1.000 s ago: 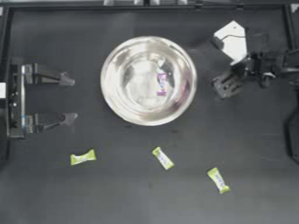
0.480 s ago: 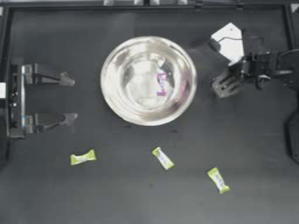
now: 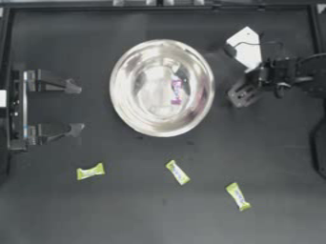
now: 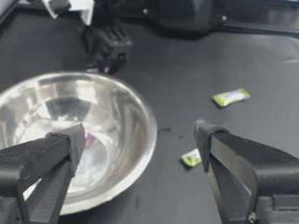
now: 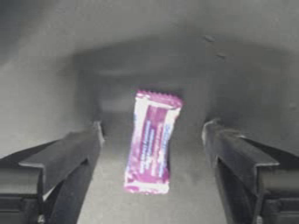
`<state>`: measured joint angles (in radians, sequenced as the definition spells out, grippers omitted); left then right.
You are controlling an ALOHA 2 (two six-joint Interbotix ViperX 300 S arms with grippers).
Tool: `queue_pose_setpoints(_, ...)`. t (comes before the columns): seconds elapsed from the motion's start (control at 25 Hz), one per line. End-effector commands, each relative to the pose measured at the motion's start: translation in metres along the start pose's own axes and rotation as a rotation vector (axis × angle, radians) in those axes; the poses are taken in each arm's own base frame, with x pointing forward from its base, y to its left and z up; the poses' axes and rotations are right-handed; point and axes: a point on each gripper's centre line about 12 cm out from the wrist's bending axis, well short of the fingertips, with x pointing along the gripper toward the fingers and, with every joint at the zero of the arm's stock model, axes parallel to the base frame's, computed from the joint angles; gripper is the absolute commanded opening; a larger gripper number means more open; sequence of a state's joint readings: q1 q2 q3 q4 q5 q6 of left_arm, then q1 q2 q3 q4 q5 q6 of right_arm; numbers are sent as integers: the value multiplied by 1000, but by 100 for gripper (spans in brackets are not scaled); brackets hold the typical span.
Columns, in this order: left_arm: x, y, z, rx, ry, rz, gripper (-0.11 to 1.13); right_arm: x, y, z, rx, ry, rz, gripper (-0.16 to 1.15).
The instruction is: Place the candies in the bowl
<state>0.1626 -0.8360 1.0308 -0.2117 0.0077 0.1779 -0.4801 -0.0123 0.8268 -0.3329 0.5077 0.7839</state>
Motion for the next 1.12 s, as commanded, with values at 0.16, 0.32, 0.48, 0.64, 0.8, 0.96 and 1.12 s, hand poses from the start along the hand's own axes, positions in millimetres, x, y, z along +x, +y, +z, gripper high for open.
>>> queue_pose_setpoints(0.16, 1, 0, 8, -3, -17, 0, 102, -3, 4, 1, -5, 3, -2, 56)
queue_pose_setpoints(0.32, 1, 0, 8, -3, -17, 2, 102, -4, 4, -3, -15, 20, -19, 36)
queue_pose_setpoints(0.48, 1, 0, 8, -3, -17, 0, 102, -5, 5, -2, -14, 20, -19, 36)
queue_pose_setpoints(0.64, 1, 0, 8, -3, -17, 0, 102, -11, 6, -1, -12, -1, -17, 36)
queue_pose_setpoints(0.8, 1, 0, 8, -3, -17, 2, 102, -34, 3, 5, -18, -51, -16, 36)
queue_pose_setpoints(0.96, 1, 0, 8, -3, -17, 2, 102, -69, -3, 18, -19, -137, -19, 36)
queue_pose_setpoints(1.12, 1, 1, 7, -4, -15, 3, 102, -106, -5, 32, -11, -237, 10, 35)
